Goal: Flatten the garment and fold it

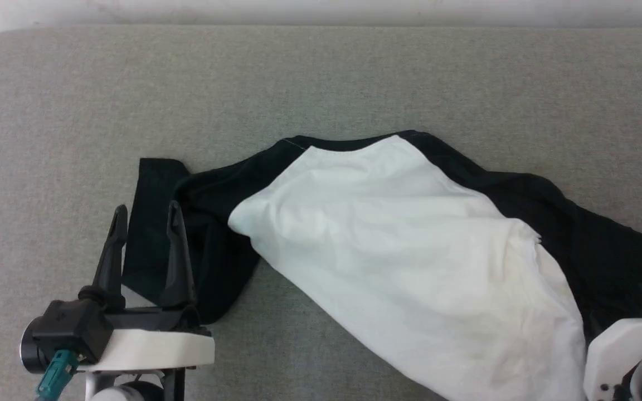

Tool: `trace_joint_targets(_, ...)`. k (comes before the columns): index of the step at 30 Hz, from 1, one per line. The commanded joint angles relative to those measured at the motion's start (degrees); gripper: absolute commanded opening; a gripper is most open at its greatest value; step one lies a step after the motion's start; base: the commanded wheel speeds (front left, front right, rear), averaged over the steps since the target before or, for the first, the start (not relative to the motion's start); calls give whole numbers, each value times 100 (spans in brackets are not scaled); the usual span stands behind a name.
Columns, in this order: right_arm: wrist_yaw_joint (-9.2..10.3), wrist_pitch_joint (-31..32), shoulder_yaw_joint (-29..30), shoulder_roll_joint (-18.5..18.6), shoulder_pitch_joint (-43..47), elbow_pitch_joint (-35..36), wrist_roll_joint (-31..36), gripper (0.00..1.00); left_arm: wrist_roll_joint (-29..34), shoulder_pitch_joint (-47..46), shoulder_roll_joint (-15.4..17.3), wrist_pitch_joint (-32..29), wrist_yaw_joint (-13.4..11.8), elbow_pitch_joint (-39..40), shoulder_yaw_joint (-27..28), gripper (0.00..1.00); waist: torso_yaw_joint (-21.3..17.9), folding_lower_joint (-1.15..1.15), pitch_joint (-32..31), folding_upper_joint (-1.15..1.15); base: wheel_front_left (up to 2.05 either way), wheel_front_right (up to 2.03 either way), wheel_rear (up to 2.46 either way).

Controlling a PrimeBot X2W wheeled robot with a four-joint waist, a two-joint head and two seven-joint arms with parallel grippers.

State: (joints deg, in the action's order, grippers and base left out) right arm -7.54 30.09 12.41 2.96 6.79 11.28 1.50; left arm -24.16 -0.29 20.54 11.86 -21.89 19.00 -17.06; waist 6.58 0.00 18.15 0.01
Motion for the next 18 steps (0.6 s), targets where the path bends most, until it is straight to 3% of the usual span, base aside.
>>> trace_joint_targets(1, 5, -79, 84, -8, -170, -167, -27, 100, 25, -87, -1, 12, -7, -30, -5, 100, 87, 0, 56, -1, 0, 0, 0)
trace_joint_targets(2, 5, -157, 145, -8, -209, -238, -18, 53, 27, -89, -2, 15, -7, -41, -10, 100, 99, 0, 47, -1, 0, 0, 0)
trace_joint_targets(3, 5, -228, 187, -8, -238, -274, 5, 20, 33, -88, -2, 18, -12, -52, -14, 100, 107, 0, 32, -1, 0, 0, 0)
trace_joint_targets(4, 5, -310, 242, -8, -284, -271, -53, 0, 36, -81, -2, 22, -20, -59, -13, 100, 106, 0, 9, -1, 0, 0, 0)
trace_joint_targets(8, 5, -442, 296, 15, -558, 101, -61, 0, 34, -31, -4, 55, -59, -29, 28, 100, 33, 0, -68, -1, 0, 0, 0)
trace_joint_targets(10, 5, -371, 274, 223, -806, 419, -34, 0, 31, -20, -4, 71, -64, -5, 42, 100, -28, 0, -80, -1, 0, 0, 0)
trace_joint_targets(14, 5, 41, 220, 1102, -1487, 1054, -19, 0, 46, -77, -30, 99, -42, 43, 7, 100, -105, 0, 19, -1, 0, 0, 0)
trace_joint_targets(18, 5, 481, 136, 2173, -2273, 974, -178, 0, 96, -227, -72, 125, 4, 72, -71, 100, -61, 0, 255, -1, 0, 0, 0)
